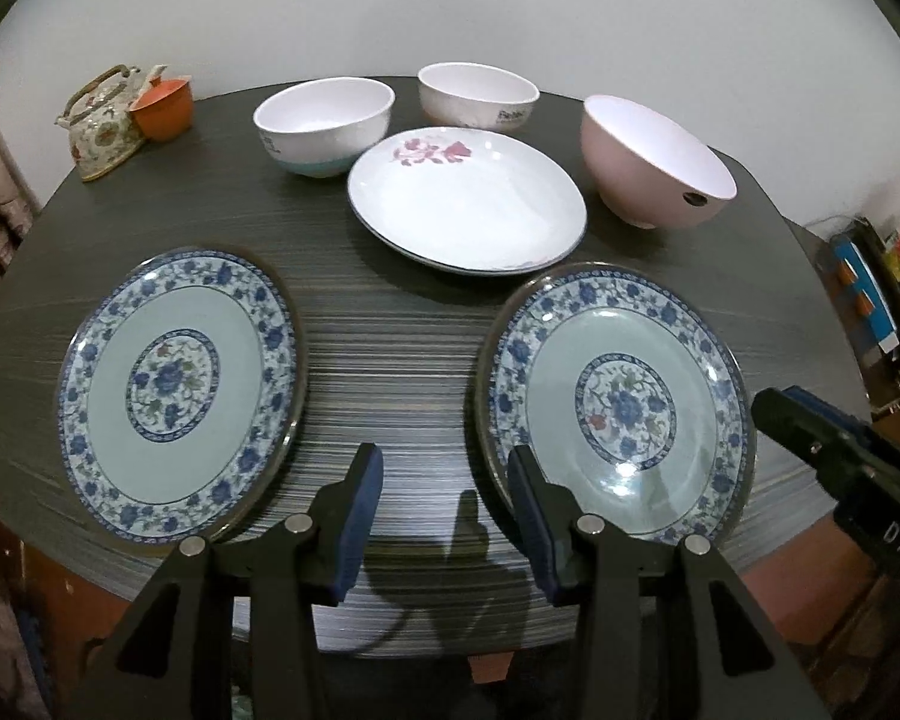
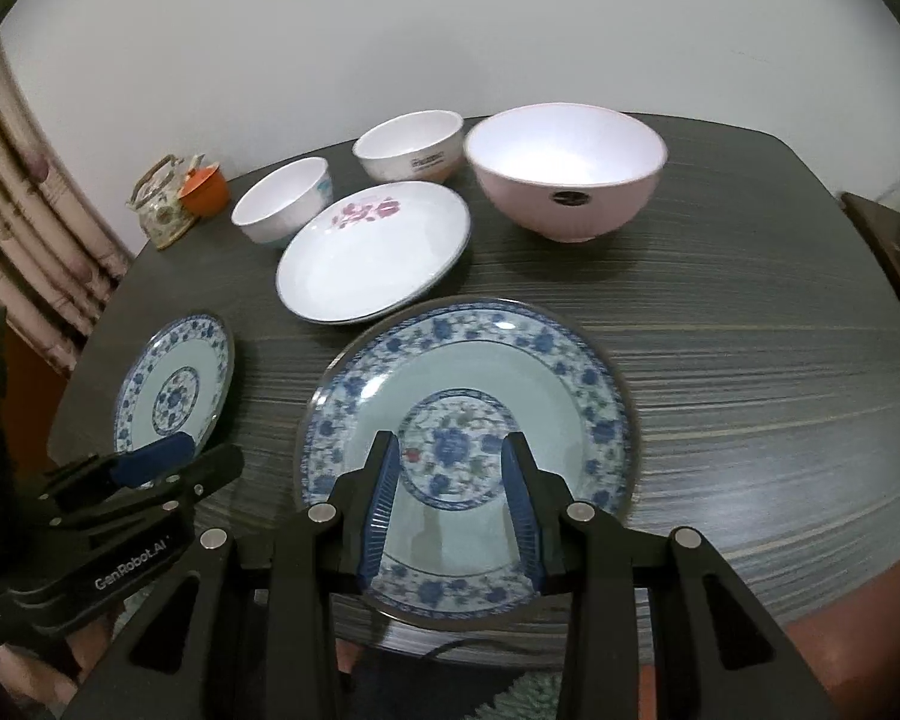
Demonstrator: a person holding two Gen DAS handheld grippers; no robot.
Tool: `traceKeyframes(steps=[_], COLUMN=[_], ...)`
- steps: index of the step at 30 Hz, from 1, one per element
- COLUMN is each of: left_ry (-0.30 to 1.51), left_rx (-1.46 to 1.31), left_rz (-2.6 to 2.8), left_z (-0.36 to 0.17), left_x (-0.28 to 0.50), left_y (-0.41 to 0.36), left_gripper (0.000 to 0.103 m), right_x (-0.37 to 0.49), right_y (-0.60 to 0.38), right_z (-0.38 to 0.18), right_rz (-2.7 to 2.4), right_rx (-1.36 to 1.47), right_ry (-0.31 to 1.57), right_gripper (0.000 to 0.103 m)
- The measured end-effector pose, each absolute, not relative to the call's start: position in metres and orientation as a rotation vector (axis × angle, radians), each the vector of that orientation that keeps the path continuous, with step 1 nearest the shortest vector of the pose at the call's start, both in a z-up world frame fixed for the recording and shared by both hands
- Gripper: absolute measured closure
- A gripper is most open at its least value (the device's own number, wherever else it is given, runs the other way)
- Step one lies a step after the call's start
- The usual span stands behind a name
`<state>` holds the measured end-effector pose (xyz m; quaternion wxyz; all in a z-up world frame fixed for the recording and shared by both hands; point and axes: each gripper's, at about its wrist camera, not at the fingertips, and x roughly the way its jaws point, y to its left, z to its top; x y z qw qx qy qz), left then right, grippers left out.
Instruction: Organize plates and bowls
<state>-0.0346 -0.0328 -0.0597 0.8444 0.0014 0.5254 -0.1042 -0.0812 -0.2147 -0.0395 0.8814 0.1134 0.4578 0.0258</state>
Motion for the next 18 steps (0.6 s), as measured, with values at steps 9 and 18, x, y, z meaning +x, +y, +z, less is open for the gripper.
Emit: traceKeyframes(steps=[9, 18], left_ry=[1.197, 1.252], left_rx=[-0.106, -0.248], left_rz=[-0.322, -0.409], left_z=[-0.074, -0.083], left_x=[-0.019, 0.003], left_y=[-0.031, -0.017], left_gripper=[0.059, 0.059], right_x=[-0.086, -0.075], right_y=[-0.251, -0.302], right_z=[-0.045, -0.074], right_rz=[0.012, 0.157], right_rx=[0.263, 0.495], right_ry=[0.987, 1.070], right_gripper=[0.069, 0.068])
